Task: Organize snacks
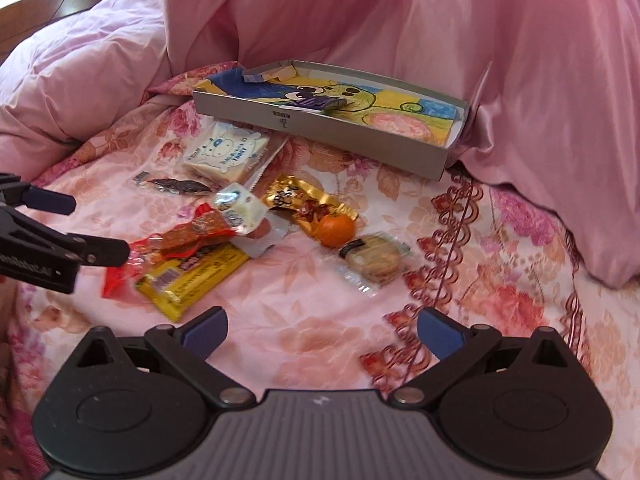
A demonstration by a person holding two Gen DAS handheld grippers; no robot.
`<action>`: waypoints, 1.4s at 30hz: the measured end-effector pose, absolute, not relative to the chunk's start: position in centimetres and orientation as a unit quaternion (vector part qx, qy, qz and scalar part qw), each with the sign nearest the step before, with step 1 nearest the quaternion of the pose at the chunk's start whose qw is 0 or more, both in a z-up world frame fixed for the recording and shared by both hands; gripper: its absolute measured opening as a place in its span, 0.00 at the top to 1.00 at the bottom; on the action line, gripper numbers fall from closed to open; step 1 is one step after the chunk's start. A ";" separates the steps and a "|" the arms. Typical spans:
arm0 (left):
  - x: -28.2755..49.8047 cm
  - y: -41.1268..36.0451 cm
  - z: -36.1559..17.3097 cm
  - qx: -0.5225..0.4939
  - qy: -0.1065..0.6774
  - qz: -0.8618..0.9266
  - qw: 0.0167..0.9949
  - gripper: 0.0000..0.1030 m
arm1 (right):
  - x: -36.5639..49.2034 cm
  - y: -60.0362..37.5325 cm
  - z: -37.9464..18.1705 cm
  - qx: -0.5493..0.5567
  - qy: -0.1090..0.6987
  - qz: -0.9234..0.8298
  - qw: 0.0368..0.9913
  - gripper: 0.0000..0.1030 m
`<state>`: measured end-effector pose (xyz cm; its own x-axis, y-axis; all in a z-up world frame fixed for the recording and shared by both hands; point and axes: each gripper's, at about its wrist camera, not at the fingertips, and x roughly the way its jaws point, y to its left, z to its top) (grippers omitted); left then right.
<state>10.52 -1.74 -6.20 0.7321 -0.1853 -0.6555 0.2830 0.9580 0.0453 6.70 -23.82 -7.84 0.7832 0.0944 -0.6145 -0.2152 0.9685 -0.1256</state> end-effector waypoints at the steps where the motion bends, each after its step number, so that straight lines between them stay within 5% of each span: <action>1: 10.8 -1.9 -6.4 0.074 0.344 -0.130 0.927 0.04 | 7.1 -24.2 -8.0 -0.102 0.314 0.084 0.940 0.00; 19: 16.4 -4.1 -9.6 0.102 0.375 -0.210 0.897 0.05 | 16.0 -29.4 -11.6 -0.058 0.308 0.152 0.937 0.00; 29: 19.0 -2.5 -10.4 0.033 0.416 -0.210 0.884 0.07 | 18.3 -28.7 -12.8 -0.081 0.306 0.189 0.929 0.00; 42: 18.6 -2.6 -9.8 -0.009 0.444 -0.222 0.868 0.32 | 17.8 -27.2 -13.5 -0.083 0.314 0.215 0.921 0.02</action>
<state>18.62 -2.61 -9.81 0.5077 -0.3937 -0.7663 0.3776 0.9012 -0.2129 17.77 -27.22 -13.54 0.7110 0.3434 -0.6136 -0.4477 0.8940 -0.0184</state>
